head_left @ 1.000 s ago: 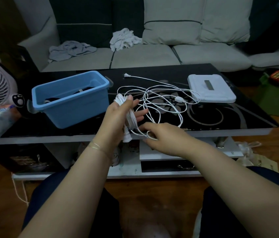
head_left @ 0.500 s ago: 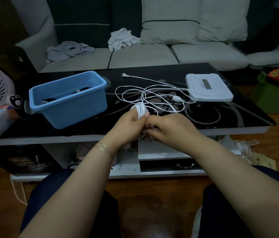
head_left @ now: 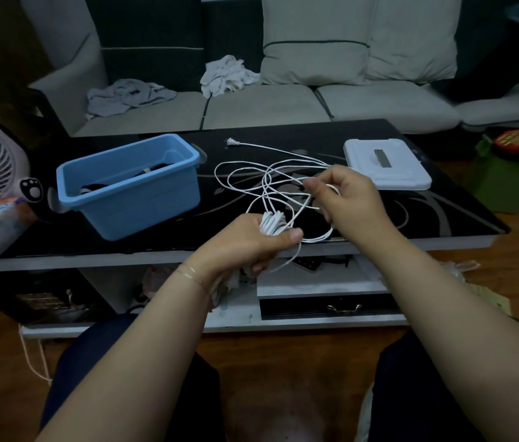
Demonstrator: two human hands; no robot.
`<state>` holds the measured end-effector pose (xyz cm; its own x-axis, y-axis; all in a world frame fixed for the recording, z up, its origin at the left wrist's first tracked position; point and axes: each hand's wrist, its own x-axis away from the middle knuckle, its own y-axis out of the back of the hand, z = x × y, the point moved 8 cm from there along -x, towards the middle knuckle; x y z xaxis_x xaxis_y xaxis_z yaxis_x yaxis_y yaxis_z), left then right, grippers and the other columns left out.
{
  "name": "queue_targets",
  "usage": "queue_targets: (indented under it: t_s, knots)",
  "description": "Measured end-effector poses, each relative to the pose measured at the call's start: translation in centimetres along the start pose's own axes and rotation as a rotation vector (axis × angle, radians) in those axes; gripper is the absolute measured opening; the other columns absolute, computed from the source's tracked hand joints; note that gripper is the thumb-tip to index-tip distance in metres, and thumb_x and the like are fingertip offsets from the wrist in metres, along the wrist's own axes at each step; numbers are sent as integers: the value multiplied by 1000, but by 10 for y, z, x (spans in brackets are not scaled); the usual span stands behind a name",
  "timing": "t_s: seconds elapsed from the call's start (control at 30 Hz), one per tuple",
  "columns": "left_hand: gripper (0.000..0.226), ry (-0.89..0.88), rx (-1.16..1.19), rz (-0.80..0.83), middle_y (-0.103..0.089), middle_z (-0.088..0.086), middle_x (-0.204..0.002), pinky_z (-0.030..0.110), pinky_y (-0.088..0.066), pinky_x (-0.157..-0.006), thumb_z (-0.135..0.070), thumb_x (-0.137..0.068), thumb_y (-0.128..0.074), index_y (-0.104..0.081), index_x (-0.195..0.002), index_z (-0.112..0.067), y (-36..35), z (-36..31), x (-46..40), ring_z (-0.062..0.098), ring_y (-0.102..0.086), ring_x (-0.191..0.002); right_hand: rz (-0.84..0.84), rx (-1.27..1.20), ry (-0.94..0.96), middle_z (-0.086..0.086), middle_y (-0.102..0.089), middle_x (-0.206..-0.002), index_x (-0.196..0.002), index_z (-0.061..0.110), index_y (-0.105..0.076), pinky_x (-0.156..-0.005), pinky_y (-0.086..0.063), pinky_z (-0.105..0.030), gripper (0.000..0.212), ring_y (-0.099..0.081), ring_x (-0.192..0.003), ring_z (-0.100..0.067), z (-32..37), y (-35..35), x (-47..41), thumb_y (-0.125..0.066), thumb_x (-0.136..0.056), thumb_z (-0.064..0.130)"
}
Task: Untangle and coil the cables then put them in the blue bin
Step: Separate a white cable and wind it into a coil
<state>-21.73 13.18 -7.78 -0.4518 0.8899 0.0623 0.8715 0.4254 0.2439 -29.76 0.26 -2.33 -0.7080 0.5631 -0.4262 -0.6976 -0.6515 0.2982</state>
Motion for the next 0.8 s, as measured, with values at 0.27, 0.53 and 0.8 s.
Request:
queue_targets:
  t_s: [0.27, 0.53, 0.8]
  knots:
    - [45, -11, 133, -420, -39, 0, -41, 21, -32, -42, -38, -92, -63, -42, -58, -18, 33, 5, 0, 14, -33, -34, 151, -184, -245, 7, -51, -42, -77, 15, -51, -37, -29, -14, 21, -37, -33, -4, -27, -34, 8, -52, -98, 19]
    - [47, -61, 171, -566, -46, -1, -42, 24, -34, -43, -47, -93, -58, -53, -61, -13, 40, 1, 3, 13, -40, -35, 255, -219, -397, -6, -56, -66, -81, 12, -57, -37, -46, -22, 16, -51, -37, -10, -37, -69, 30, -57, -95, 20]
    - [48, -66, 262, -438, -38, -1, -43, 22, -32, -43, -50, -95, -52, -46, -60, -18, 28, -7, 0, 15, -36, -38, 245, -235, -446, -8, -58, -58, -79, 7, -52, -41, -47, -25, 28, -55, -40, -15, -37, -77, 33, -54, -97, 29]
